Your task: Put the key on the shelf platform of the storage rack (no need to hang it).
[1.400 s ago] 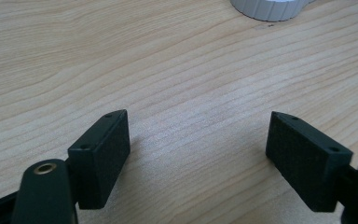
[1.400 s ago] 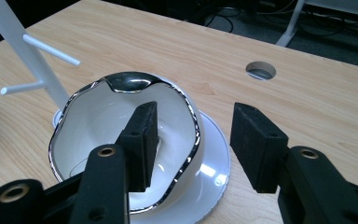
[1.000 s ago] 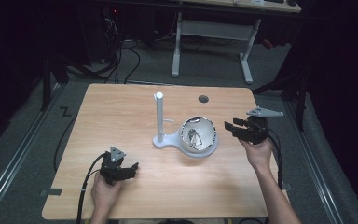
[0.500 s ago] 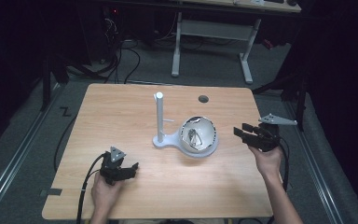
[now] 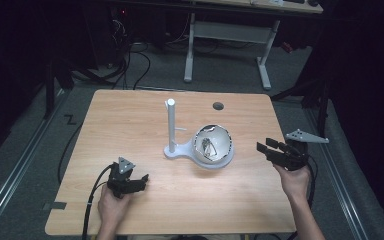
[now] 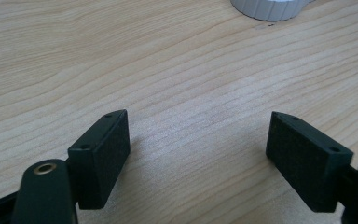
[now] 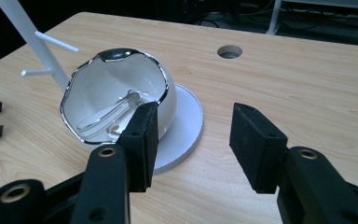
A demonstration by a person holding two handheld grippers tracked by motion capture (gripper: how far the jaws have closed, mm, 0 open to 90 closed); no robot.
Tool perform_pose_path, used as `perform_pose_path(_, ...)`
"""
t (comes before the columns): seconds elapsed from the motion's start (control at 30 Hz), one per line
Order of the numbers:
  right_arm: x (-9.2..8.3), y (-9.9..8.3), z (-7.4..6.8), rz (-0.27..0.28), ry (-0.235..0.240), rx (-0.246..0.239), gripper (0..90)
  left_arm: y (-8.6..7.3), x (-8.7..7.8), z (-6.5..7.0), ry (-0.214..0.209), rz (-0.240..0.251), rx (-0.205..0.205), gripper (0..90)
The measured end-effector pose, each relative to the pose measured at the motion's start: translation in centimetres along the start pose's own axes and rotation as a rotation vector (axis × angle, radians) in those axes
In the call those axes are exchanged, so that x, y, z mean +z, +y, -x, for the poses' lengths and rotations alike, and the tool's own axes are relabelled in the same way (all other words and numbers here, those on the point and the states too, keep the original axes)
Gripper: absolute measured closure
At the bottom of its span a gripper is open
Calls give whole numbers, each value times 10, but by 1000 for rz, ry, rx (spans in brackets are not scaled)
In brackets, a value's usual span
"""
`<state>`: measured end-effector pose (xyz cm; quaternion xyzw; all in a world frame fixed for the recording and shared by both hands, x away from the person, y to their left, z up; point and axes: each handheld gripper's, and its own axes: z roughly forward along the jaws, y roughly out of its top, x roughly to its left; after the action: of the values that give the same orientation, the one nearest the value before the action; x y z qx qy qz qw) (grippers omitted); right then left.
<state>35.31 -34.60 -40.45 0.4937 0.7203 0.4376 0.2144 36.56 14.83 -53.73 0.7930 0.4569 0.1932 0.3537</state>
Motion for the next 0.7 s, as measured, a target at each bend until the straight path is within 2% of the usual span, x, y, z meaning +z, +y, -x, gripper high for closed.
perform_pose_path(0.1,-3,-4,-4,-7,-33,-26,523,0,0,0,1,0,1,220)
perform_pose_path(0.17,-4,-6,-5,-9,-39,-34,522,0,0,0,1,0,1,220)
perform_pose_path(0.53,-12,-18,-5,-6,-29,-8,522,0,0,0,1,0,1,219)
perform_pose_path(0.7,-13,-29,-10,31,-50,-11,531,0,0,0,3,-1,2,218)
